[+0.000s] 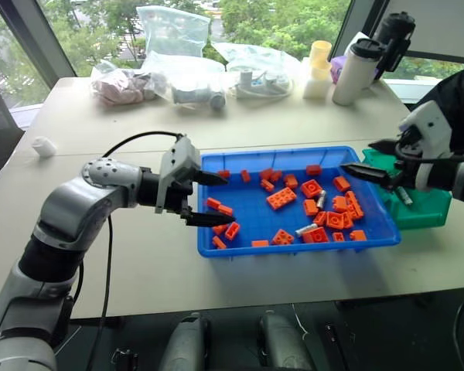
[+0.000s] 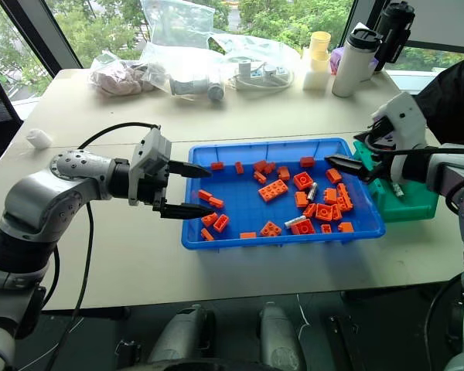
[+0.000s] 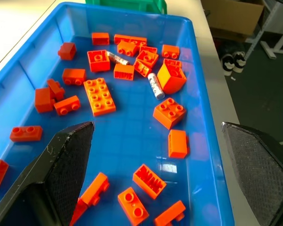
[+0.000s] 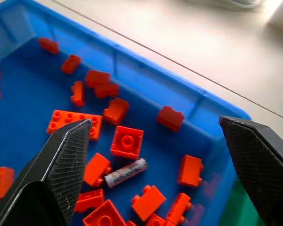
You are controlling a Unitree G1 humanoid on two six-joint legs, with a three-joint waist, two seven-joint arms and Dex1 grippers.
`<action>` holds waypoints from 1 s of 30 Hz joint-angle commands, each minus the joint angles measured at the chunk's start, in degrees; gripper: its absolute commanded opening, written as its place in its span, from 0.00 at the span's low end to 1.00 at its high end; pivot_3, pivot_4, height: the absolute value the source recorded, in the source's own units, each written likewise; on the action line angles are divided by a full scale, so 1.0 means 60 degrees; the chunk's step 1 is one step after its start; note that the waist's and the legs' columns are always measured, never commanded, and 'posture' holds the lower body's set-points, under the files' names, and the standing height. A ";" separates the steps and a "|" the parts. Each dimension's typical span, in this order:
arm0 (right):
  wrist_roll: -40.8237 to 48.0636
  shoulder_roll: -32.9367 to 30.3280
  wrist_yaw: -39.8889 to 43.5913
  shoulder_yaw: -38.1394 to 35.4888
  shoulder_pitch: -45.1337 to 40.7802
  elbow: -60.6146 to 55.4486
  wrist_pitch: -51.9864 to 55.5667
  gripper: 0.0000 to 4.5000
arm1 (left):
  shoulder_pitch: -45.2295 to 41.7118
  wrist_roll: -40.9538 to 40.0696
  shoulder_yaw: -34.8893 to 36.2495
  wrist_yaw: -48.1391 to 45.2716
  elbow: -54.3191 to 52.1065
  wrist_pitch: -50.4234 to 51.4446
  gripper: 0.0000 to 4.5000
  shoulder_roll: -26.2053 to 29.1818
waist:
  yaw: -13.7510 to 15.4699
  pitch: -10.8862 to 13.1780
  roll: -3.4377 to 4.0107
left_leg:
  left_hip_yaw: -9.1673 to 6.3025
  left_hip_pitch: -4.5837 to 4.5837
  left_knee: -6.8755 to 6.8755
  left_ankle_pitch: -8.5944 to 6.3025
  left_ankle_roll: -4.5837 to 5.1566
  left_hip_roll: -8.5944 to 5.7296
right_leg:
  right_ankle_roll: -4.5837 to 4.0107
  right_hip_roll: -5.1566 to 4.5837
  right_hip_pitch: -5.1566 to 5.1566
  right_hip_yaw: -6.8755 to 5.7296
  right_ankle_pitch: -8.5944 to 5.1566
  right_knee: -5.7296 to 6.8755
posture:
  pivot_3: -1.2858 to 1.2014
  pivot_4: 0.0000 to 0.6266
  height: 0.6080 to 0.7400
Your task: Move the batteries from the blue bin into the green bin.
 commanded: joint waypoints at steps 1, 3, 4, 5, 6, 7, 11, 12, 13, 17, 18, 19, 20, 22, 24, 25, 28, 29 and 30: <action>-0.0968 -0.0671 0.1664 0.1720 -0.0454 0.0434 -0.1596 1.00 | -0.0237 -0.0047 0.0229 -0.0059 -0.0277 -0.0065 1.00 0.0047 | -0.0022 0.0000 0.0000 | 0.0000 0.0000 0.0002 0.0000 0.0000 0.0000 | 0.0000 0.0000 0.0000 -0.0001 0.0000 -0.0001 | 0.52 0.24 1.00; -0.1353 -0.0932 0.2456 0.2408 -0.0739 0.0866 -0.2209 1.00 | -0.0191 -0.0033 0.0236 0.0029 -0.0371 -0.0043 1.00 0.0040 | -0.0033 0.0001 -0.0001 | 0.0003 0.0000 0.0003 0.0000 0.0000 0.0000 | 0.0000 -0.0002 -0.0001 -0.0001 0.0000 -0.0002 | 0.52 0.24 1.00; -0.1403 -0.0988 0.2841 0.2626 -0.0932 0.1072 -0.2350 1.00 | -0.0141 -0.0015 0.0247 0.0094 -0.0443 -0.0023 1.00 0.0056 | -0.0036 0.0001 0.0000 | 0.0002 0.0000 0.0003 0.0000 0.0000 0.0000 | 0.0000 -0.0001 -0.0002 -0.0002 0.0000 -0.0001 | 0.52 0.24 1.00; -0.1251 -0.0934 0.3140 0.2706 -0.1192 0.1259 -0.2183 1.00 | -0.0056 0.0012 0.0265 0.0152 -0.0530 -0.0003 1.00 0.0105 | -0.0042 0.0002 0.0000 | 0.0003 0.0000 0.0001 0.0000 0.0000 0.0001 | 0.0000 0.0000 -0.0004 -0.0002 0.0000 -0.0001 | 0.52 0.24 1.00; -0.1060 -0.0859 0.3374 0.2728 -0.1425 0.1413 -0.1916 1.00 | 0.0029 0.0033 0.0281 0.0202 -0.0609 0.0014 1.00 0.0157 | -0.0049 0.0003 0.0002 | 0.0003 0.0000 0.0000 0.0000 0.0000 0.0002 | 0.0000 0.0001 -0.0005 -0.0002 0.0000 -0.0001 | 0.52 0.24 1.00; -0.0939 -0.0795 0.3510 0.2732 -0.1586 0.1523 -0.1724 1.00 | 0.0083 0.0042 0.0290 0.0233 -0.0658 0.0023 1.00 0.0193 | -0.0059 0.0003 0.0002 | 0.0003 0.0000 0.0000 0.0000 0.0000 0.0003 | 0.0000 0.0000 -0.0006 -0.0001 0.0000 0.0000 | 0.52 0.24 1.00; -0.0594 -0.0721 0.3612 0.3098 -0.2116 0.1956 0.0463 1.00 | 0.0398 -0.0037 0.0446 0.0507 -0.0927 0.0120 1.00 0.0284 | -0.0045 0.0003 0.0002 | -0.0006 0.0001 -0.0001 0.0000 0.0000 0.0007 | -0.0001 0.0000 -0.0007 -0.0002 0.0000 0.0002 | 0.52 0.24 1.00; -0.0506 -0.0576 0.3364 0.3224 -0.2383 0.2123 0.1482 1.00 | 0.0451 -0.0051 0.0460 0.0574 -0.0985 0.0135 1.00 0.0284 | -0.0041 0.0002 0.0001 | -0.0005 0.0001 -0.0001 0.0000 0.0000 0.0006 | -0.0001 -0.0003 -0.0007 -0.0002 -0.0001 0.0001 | 0.52 0.24 1.00; -0.0491 -0.0477 0.3133 0.3431 -0.2712 0.2266 0.2453 1.00 | 0.0493 -0.0056 0.0468 0.0625 -0.1027 0.0145 1.00 0.0277 | -0.0035 0.0003 0.0001 | -0.0004 0.0001 0.0000 0.0000 0.0000 0.0005 | -0.0001 -0.0008 -0.0007 -0.0001 0.0000 0.0001 | 0.52 0.24 1.00; -0.0059 -0.0155 0.2606 0.3632 -0.3846 0.2589 0.5100 1.00 | 0.0575 -0.0021 0.0428 0.0719 -0.1047 0.0101 1.00 0.0189 | -0.0018 0.0004 0.0003 | -0.0005 -0.0001 -0.0001 0.0000 0.0000 0.0001 | -0.0003 -0.0015 -0.0011 -0.0002 -0.0001 0.0003 | 0.52 0.24 1.00; 0.0053 -0.0233 0.2574 0.3758 -0.4025 0.2516 0.5497 1.00 | 0.0574 -0.0024 0.0403 0.0757 -0.1044 0.0089 1.00 0.0130 | -0.0012 0.0004 0.0004 | -0.0004 -0.0002 -0.0003 0.0000 0.0000 0.0001 | -0.0003 -0.0015 -0.0012 -0.0003 -0.0001 0.0002 | 0.52 0.24 1.00; 0.0211 -0.0282 0.2534 0.3845 -0.4199 0.2415 0.5865 1.00 | 0.0573 -0.0018 0.0375 0.0781 -0.1029 0.0066 1.00 0.0075 | -0.0005 0.0004 0.0004 | -0.0003 -0.0006 -0.0003 0.0000 0.0000 -0.0001 | -0.0003 -0.0017 -0.0017 -0.0002 -0.0001 0.0002 | 0.52 0.24 1.00; 0.0334 -0.0323 0.2485 0.3914 -0.4310 0.2338 0.6086 1.00 | 0.0571 -0.0013 0.0358 0.0794 -0.1020 0.0054 1.00 0.0039 | 0.0006 0.0004 0.0004 | -0.0005 -0.0008 -0.0004 0.0000 0.0000 -0.0001 | -0.0003 -0.0019 -0.0018 -0.0004 -0.0001 0.0001 | 0.52 0.24 1.00; 0.0767 -0.0532 0.2510 0.4235 -0.4521 0.1967 0.6385 1.00 | 0.0564 0.0067 0.0277 0.0842 -0.0956 -0.0034 1.00 -0.0106 | 0.0011 0.0004 0.0003 | -0.0006 -0.0010 -0.0003 0.0000 0.0000 -0.0002 | -0.0003 -0.0023 -0.0017 -0.0007 -0.0001 -0.0003 | 0.52 0.24 1.00; 0.1063 -0.0713 0.2342 0.4531 -0.4538 0.1722 0.6447 1.00 | 0.0563 0.0120 0.0214 0.0908 -0.0954 -0.0060 1.00 -0.0235 | -0.0005 0.0004 0.0003 | -0.0005 -0.0011 -0.0003 -0.0001 0.0000 -0.0005 | -0.0003 -0.0026 -0.0018 -0.0008 -0.0001 -0.0003 | 0.52 0.24 1.00; 0.1224 -0.0771 0.2238 0.4629 -0.4451 0.1594 0.6447 1.00 | 0.0574 0.0158 0.0194 0.0930 -0.0951 -0.0086 1.00 -0.0271 | -0.0012 0.0004 0.0003 | -0.0005 -0.0011 -0.0003 -0.0001 0.0000 -0.0005 | -0.0002 -0.0026 -0.0018 -0.0008 -0.0001 -0.0003 | 0.52 0.24 1.00; 0.1824 -0.0940 0.1945 0.4804 -0.4130 0.1243 0.6447 1.00 | 0.0654 0.0313 0.0113 0.1027 -0.0978 -0.0164 1.00 -0.0374 | -0.0018 0.0004 0.0003 | -0.0005 -0.0011 -0.0004 -0.0001 0.0000 -0.0004 | -0.0002 -0.0021 -0.0018 -0.0008 -0.0001 -0.0002 | 0.52 0.24 1.00; 0.2090 -0.0969 0.1814 0.4840 -0.4070 0.1194 0.6447 1.00 | 0.0694 0.0351 0.0092 0.1046 -0.0990 -0.0193 1.00 -0.0388 | -0.0018 0.0004 0.0003 | -0.0005 -0.0011 -0.0004 -0.0001 0.0001 -0.0003 | -0.0002 -0.0020 -0.0019 -0.0008 -0.0001 -0.0002 | 0.52 0.24 1.00; 0.2375 -0.0975 0.1647 0.4874 -0.3996 0.1163 0.6447 1.00 | 0.0738 0.0384 0.0075 0.1071 -0.1007 -0.0215 1.00 -0.0400 | -0.0021 0.0004 0.0003 | -0.0004 -0.0011 -0.0004 -0.0001 0.0001 -0.0003 | -0.0002 -0.0020 -0.0018 -0.0007 -0.0001 -0.0002 | 0.52 0.24 1.00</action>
